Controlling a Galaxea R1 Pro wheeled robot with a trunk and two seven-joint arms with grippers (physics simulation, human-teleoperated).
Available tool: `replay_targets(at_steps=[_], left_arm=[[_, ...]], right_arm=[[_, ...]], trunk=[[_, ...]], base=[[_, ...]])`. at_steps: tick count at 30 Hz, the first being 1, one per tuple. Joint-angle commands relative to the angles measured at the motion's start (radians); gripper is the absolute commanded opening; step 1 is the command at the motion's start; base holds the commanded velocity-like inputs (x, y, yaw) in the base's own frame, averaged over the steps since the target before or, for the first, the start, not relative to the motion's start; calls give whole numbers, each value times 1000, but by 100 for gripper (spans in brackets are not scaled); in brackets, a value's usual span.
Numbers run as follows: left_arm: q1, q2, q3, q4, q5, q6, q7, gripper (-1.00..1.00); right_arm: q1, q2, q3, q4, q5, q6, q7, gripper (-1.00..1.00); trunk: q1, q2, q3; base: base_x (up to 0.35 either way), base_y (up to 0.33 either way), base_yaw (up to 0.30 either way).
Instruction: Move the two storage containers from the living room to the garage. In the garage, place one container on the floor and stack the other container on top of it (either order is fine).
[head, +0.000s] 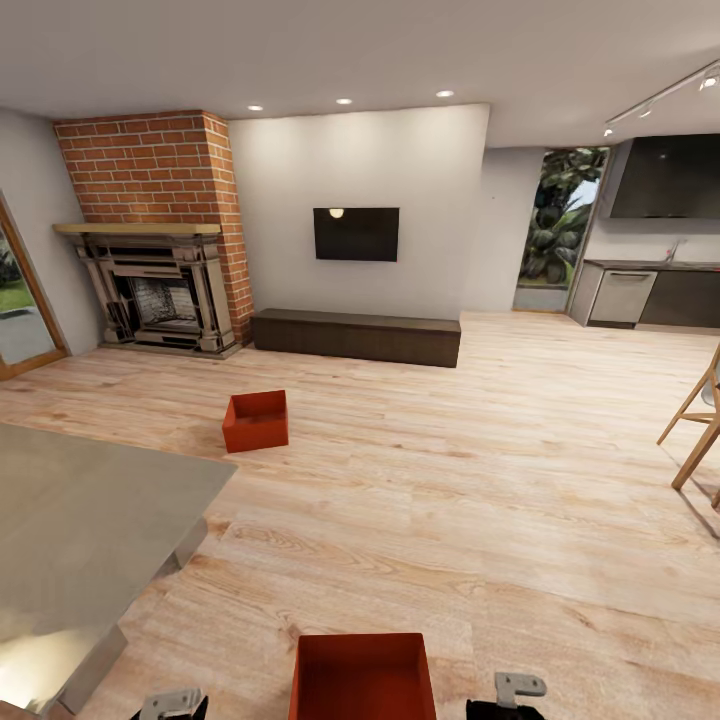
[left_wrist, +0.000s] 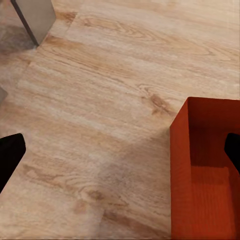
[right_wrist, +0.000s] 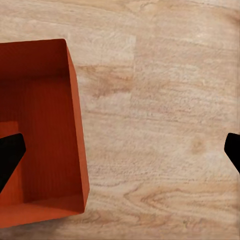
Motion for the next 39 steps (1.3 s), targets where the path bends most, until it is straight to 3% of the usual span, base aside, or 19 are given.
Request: replay_targets(at_steps=[1,39], left_arm=[[-1,-1,8,5,-4,-3,-4,100],[-1,0,9,44,-3,-11,13,100]], right_arm=[[-3,1,-4,4,0,-2,-3,100],[-13,12,-4,19,1,-8,-7,100]], trunk=[[0,-1,-1],[0,-1,-1]], base=[[0,0,0],[0,0,0]])
